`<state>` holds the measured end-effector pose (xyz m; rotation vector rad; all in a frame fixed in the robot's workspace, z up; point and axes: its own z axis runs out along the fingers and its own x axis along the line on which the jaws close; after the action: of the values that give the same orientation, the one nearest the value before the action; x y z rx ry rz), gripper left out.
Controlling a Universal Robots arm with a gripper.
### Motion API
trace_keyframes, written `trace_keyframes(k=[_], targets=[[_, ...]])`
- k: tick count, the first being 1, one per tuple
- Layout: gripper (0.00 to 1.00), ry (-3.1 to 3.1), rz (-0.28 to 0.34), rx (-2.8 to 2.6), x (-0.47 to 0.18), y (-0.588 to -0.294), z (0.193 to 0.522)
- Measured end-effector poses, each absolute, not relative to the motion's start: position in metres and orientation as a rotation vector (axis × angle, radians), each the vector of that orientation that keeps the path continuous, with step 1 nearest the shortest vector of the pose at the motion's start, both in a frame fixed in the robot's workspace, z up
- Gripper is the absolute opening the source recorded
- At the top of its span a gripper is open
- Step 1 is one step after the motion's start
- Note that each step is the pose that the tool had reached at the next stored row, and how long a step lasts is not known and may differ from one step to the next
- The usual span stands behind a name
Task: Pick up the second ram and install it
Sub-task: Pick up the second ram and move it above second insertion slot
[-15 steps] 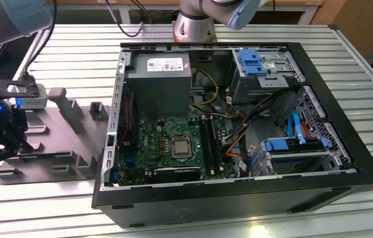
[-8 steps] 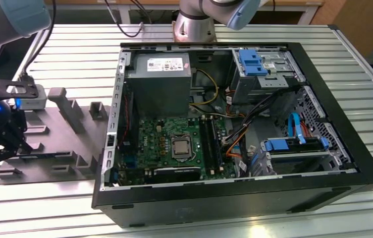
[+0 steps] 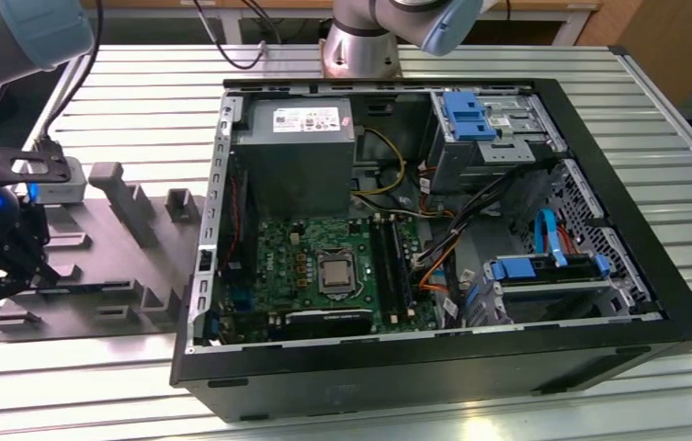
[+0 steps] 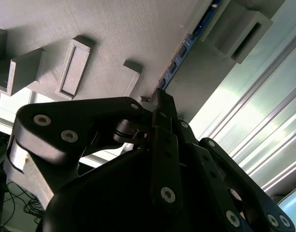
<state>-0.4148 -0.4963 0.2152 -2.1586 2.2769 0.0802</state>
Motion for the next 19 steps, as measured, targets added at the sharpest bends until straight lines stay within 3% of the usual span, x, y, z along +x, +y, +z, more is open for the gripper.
trace_keyframes(k=[9,11,13,14,16,19], targets=[[0.11,2.277,0.08,-2.159,-0.4148,-0.4963,0.2152],[0.17,2.277,0.08,-2.159,-0.4148,-0.4963,0.2152],[0.29,2.277,0.08,-2.159,-0.4148,-0.4963,0.2152],[0.29,2.277,0.08,-2.159,-0.4148,-0.4963,0.2152],[0.41,2.276,0.08,-2.159,-0.4148,-0.4963,0.2152],[0.47,2.276,0.08,-2.159,-0.4148,-0.4963,0.2152]])
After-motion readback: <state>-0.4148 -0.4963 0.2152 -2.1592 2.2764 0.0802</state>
